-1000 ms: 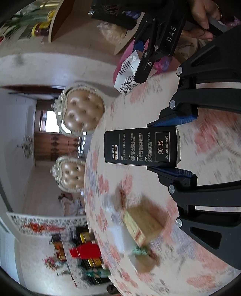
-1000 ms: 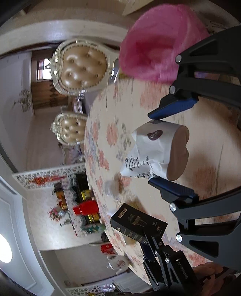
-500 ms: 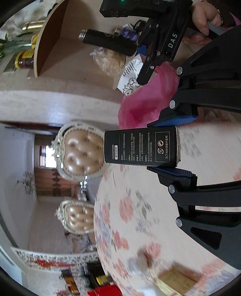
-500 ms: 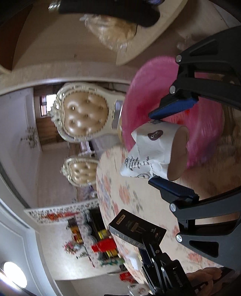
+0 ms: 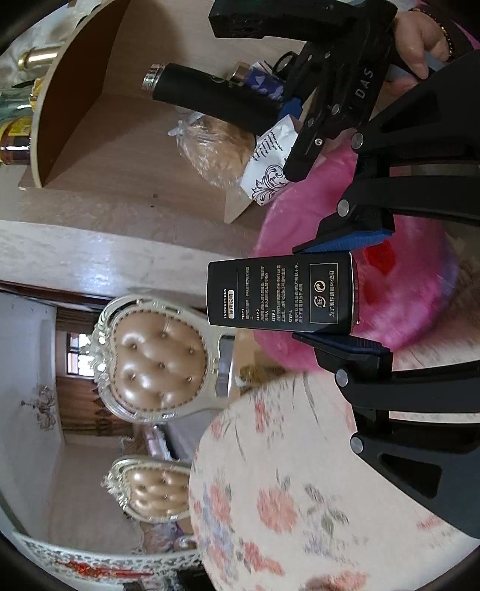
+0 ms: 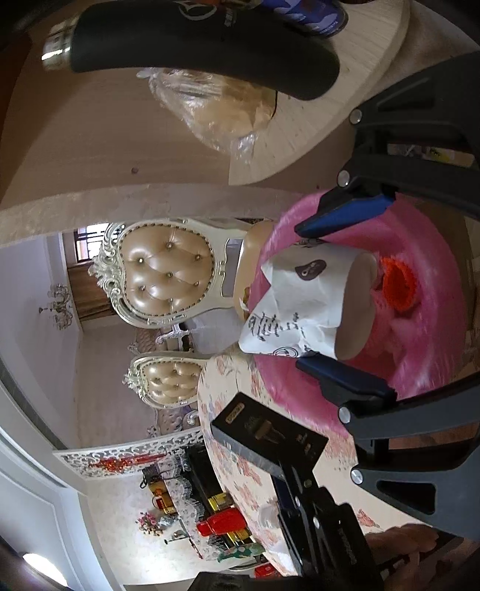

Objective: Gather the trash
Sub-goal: 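Carry the cup and black box to the pink bin and open both tools over it, then move both open tools back over the table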

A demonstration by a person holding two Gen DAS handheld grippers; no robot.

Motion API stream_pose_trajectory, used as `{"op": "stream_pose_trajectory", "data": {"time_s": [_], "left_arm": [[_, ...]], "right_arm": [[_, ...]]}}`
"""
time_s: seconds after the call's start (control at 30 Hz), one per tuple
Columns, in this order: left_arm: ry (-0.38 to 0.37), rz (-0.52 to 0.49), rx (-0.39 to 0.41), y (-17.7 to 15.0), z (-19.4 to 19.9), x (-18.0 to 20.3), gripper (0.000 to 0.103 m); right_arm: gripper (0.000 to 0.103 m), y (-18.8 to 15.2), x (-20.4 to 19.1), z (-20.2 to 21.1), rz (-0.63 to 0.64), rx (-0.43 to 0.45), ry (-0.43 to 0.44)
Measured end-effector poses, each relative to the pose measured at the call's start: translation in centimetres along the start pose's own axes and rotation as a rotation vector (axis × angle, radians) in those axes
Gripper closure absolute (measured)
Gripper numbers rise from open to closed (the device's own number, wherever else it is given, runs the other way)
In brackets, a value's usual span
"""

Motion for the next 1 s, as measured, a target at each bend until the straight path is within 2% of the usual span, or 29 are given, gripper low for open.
{"op": "stream_pose_trajectory", "data": {"time_s": [0.1,0.17,0.23,0.33,0.37,0.4,0.57,0.67,0.7,0.87,1.0], "left_arm": [[-0.044,0.002,-0.026,0.1,-1.8,0.8,0.065],[-0.041,-0.007,-0.036,-0.1,-3.0,1.0,0.064],[-0.035,0.001,-0.046,-0.3,-3.7,0.7,0.059],[-0.012,0.045,-0.033,-0.4,-3.7,-0.7,0.039],[-0.001,0.057,-0.024,-0.4,-3.6,-1.1,0.029],[0.013,0.075,-0.013,-0.4,-3.2,-1.7,0.024],[0.098,0.129,0.007,-0.8,-1.1,-4.9,0.012],[0.146,0.147,0.01,-1.1,0.6,-6.9,0.012],[0.172,0.149,0.017,-1.2,1.3,-7.6,0.011],[0.269,0.188,0.054,-1.6,5.1,-10.6,0.01],[0.354,0.208,0.068,-3.0,8.5,-12.7,0.01]], "right_arm": [[0.038,0.4,0.9,-0.3,-0.022,-0.003,0.024],[0.037,0.7,1.3,-0.8,-0.032,-0.005,0.03],[0.031,1.1,1.7,-1.2,-0.036,-0.007,0.036],[0.024,1.6,2.1,-1.8,-0.039,-0.007,0.043],[0.024,1.8,2.2,-2.0,-0.04,-0.008,0.044],[0.024,1.9,2.2,-2.2,-0.043,-0.01,0.047],[0.024,2.1,0.4,-2.8,-0.035,-0.015,0.098],[0.023,2.3,-1.8,-3.4,-0.02,-0.036,0.143],[0.02,2.4,-2.8,-3.5,0.004,-0.039,0.152],[0.015,3.0,-7.2,-4.1,0.13,-0.031,0.143],[0.011,2.5,-11.0,-4.0,0.123,-0.042,0.247]]}}
Point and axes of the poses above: each gripper's, at about its wrist camera, not at the fingertips, and z roughly against the way its jaws point, x to its right, y to its top, the point moved 8 cm from there along -z, roughly the way its jaws point, and after that the axes turned 9 degrees about y, right-handed, at the moved point
